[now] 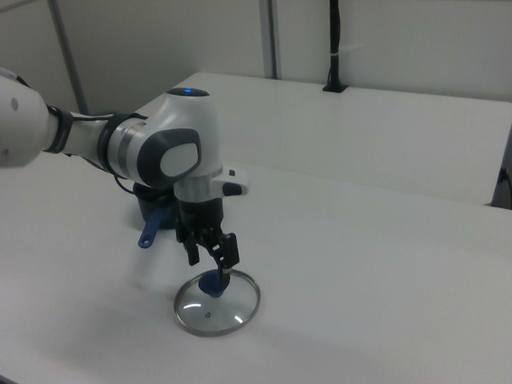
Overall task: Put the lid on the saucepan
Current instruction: 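Close the gripper on the blue knob of the glass lid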
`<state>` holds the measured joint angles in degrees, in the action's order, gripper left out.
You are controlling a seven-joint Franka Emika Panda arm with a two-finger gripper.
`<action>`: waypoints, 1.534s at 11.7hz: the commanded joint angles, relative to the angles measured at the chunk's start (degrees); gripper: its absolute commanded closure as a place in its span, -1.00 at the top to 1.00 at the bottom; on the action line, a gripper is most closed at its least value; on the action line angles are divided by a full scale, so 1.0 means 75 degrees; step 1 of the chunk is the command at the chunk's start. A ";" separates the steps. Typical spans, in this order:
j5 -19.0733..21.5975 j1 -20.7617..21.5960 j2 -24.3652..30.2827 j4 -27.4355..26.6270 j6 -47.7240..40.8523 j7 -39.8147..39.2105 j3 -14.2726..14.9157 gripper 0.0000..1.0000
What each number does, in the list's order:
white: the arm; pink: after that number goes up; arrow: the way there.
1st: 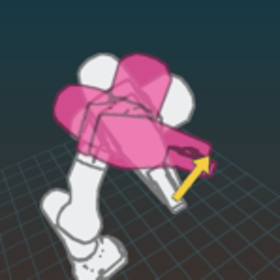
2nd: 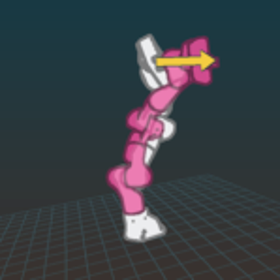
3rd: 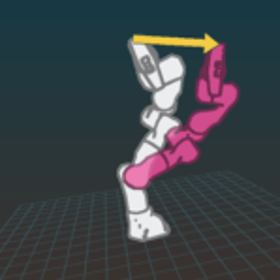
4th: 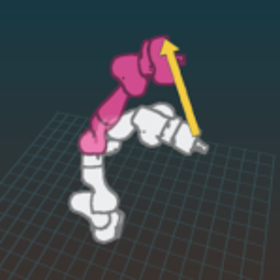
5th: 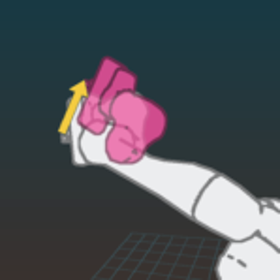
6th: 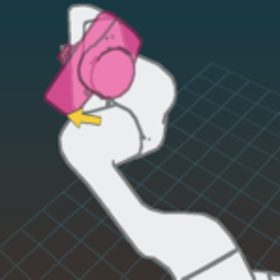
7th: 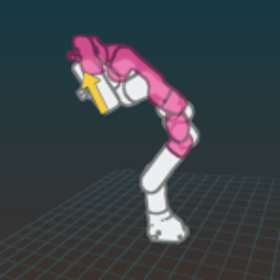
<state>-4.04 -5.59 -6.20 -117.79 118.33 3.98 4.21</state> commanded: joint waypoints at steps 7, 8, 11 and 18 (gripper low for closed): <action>-0.0235 0.0171 -0.0438 -0.0045 0.0535 0.0335 0.0001 0.87; -0.0246 0.0171 -0.0508 -0.0056 0.0570 0.0336 -0.0011 0.76; -0.0246 0.0171 -0.0602 -0.0057 0.0582 0.0336 -0.0011 0.29; -0.0258 0.0136 -0.0521 0.0060 0.0477 0.0231 0.0001 -0.19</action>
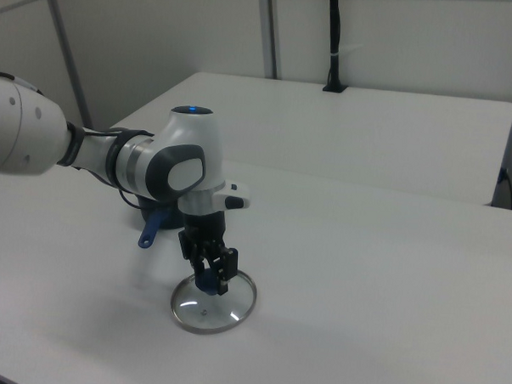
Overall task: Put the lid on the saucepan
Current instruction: 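Close the gripper on the blue knob of the glass lid, then lift the glass lid by its knob and carry it toward the saucepan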
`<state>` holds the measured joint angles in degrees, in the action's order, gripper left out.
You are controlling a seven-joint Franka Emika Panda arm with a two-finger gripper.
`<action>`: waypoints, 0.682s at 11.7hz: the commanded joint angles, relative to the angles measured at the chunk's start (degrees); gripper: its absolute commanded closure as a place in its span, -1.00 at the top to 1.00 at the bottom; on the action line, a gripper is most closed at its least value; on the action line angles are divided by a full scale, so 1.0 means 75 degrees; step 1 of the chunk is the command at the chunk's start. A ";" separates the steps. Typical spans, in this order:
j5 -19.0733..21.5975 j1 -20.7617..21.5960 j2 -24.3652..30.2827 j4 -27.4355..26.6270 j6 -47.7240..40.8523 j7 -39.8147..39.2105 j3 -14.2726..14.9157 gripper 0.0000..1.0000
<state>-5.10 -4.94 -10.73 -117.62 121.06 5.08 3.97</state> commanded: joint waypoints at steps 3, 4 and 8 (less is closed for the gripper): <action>-0.0106 0.0072 0.0211 0.0575 -0.0483 0.0061 0.0021 -0.19; -0.0094 0.0084 0.0270 0.0705 -0.0567 0.0061 0.0021 -0.19; 0.0163 0.0727 0.0153 0.2483 -0.1420 0.0225 -0.0083 -0.19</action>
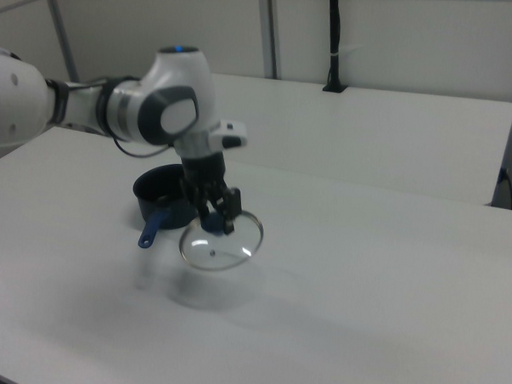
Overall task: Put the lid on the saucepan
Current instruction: 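Lift the glass lid by its knob and carry it toward the saucepan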
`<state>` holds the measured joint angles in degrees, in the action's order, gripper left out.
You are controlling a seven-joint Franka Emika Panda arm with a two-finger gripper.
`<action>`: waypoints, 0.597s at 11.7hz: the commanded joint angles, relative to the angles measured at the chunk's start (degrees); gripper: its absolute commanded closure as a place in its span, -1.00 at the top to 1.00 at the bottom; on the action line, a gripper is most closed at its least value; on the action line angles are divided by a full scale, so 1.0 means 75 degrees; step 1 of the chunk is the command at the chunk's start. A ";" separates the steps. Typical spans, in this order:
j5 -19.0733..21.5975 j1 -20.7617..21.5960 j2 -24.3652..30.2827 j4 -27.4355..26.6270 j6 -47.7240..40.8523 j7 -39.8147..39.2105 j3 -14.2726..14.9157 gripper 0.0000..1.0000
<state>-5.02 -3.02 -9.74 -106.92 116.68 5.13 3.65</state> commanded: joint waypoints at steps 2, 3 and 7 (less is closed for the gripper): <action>0.0480 0.0497 -0.0258 0.1959 -0.1083 0.0370 -0.0390 -0.24; 0.0481 0.0497 -0.0480 0.2346 -0.1281 0.0603 -0.0578 -0.24; 0.0423 0.1011 -0.1464 0.3928 -0.2464 0.0700 -0.0651 -0.24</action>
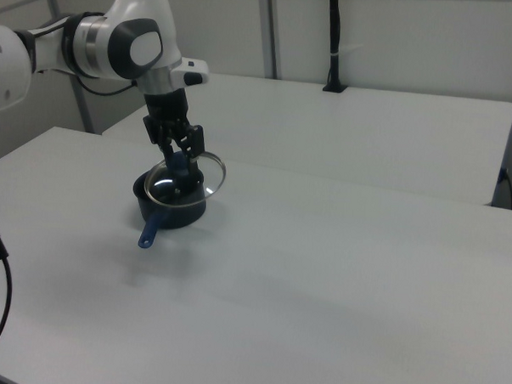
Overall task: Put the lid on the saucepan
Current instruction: 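Lift the glass lid by its knob and carry it toward the saucepan, then lower the glass lid onto the black saucepan's rim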
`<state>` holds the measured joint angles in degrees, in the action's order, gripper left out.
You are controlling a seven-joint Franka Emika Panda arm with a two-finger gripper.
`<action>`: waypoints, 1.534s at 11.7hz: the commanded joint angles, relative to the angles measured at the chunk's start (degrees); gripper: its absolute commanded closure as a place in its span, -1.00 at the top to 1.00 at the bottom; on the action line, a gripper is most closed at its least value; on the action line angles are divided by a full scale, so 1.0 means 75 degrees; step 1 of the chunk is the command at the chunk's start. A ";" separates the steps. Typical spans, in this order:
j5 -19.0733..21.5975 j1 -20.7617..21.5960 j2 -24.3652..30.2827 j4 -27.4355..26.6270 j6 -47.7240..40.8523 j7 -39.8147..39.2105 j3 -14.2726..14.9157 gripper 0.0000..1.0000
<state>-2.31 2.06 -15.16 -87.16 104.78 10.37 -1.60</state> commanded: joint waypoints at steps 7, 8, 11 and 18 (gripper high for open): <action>0.0015 0.1212 -0.2196 0.2843 -0.1279 -0.0223 0.0143 -0.31; 0.0015 0.1318 -0.2337 0.3122 -0.1279 -0.0188 0.0155 -0.31; 0.0015 0.1436 -0.2641 0.3242 -0.0742 -0.0152 0.0178 -0.39; 0.0015 0.1612 -0.3111 0.3488 0.0126 0.0375 0.0225 -0.39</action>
<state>-2.33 13.03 -37.79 -62.95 104.89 11.47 -1.24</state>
